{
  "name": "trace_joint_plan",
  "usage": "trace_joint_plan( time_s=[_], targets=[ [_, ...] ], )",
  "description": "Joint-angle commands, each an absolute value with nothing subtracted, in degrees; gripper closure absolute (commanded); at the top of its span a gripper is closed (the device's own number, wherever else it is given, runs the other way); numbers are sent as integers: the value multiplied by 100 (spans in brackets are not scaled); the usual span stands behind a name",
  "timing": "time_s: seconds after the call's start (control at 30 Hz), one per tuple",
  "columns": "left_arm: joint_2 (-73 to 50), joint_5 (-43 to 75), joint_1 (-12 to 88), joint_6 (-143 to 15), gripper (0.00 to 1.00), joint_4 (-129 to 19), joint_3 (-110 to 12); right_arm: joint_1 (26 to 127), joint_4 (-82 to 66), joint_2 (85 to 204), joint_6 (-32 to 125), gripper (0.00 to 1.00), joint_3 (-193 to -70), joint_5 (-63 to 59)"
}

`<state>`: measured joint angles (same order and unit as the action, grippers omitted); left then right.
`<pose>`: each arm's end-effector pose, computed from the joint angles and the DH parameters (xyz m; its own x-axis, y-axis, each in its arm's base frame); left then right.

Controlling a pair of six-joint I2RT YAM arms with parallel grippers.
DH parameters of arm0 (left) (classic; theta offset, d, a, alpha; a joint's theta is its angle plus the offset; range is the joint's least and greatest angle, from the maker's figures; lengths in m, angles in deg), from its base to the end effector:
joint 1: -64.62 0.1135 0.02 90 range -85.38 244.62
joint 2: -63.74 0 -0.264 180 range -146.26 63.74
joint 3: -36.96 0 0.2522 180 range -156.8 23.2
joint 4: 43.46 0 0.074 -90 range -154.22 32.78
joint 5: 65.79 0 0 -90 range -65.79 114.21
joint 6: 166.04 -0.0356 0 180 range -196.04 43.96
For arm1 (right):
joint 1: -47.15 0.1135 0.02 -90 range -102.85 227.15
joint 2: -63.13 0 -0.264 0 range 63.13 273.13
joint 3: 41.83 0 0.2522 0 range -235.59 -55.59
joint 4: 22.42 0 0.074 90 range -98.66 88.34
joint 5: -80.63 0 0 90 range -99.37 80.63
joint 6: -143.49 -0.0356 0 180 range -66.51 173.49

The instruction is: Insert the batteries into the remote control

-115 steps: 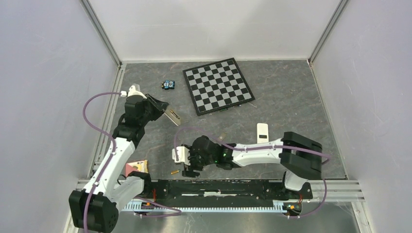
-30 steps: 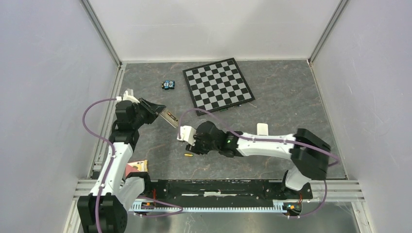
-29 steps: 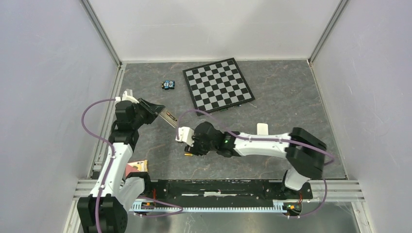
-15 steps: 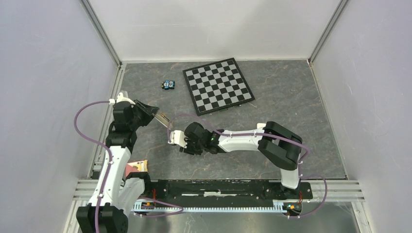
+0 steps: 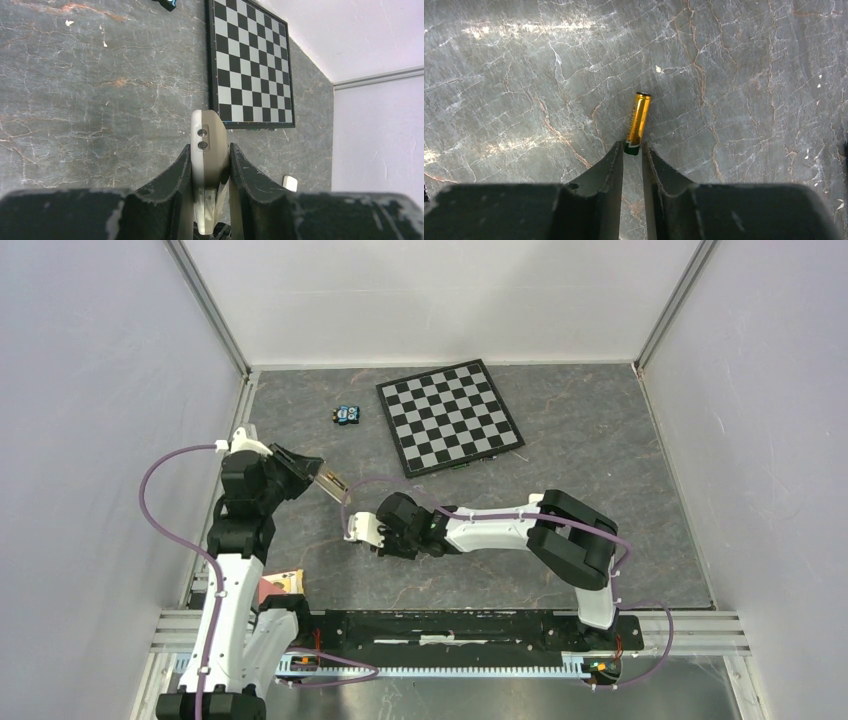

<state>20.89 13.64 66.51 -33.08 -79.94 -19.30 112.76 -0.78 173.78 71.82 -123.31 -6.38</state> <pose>0.1722 -0.0009 0.3088 -0.3795 -0.6828 -0.6243 -0.1672 0.7143 -0.6796 0.1645 0.3674 0.1527 -0.0135 -0.7903 -0.6125 -0.9769 0.1410 -0.1603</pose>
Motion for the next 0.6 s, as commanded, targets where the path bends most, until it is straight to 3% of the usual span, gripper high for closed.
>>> trace_joint_plan(
  time_s=[0.0,0.07,0.17,0.23,0.43,0.53,0.57],
  targets=[
    [2047,1430,6655,-3718,98,-7730,-1960,11253,302,17644,7291,75,-12470,-707],
    [1996,1435,6656,-3765,98,-7669,-1922,11241,343,17761,7233,74,-12618,-693],
    [1947,1496,6659,-3849,98,-7697,-1900,11237,369,17930,7138,59,-12835,-589],
    [1945,1640,6661,-3939,98,-7721,-1906,11228,359,18069,7084,58,-12963,-500],
    [2018,1810,6657,-4003,98,-7864,-1981,11176,746,18243,6984,87,-13155,-563],
    [2063,1814,6659,-3962,98,-7858,-1914,11169,736,18065,6937,90,-12948,-754],
    [2067,1796,6655,-3943,98,-7851,-1900,11170,717,18004,6909,87,-12887,-782]
  ],
)
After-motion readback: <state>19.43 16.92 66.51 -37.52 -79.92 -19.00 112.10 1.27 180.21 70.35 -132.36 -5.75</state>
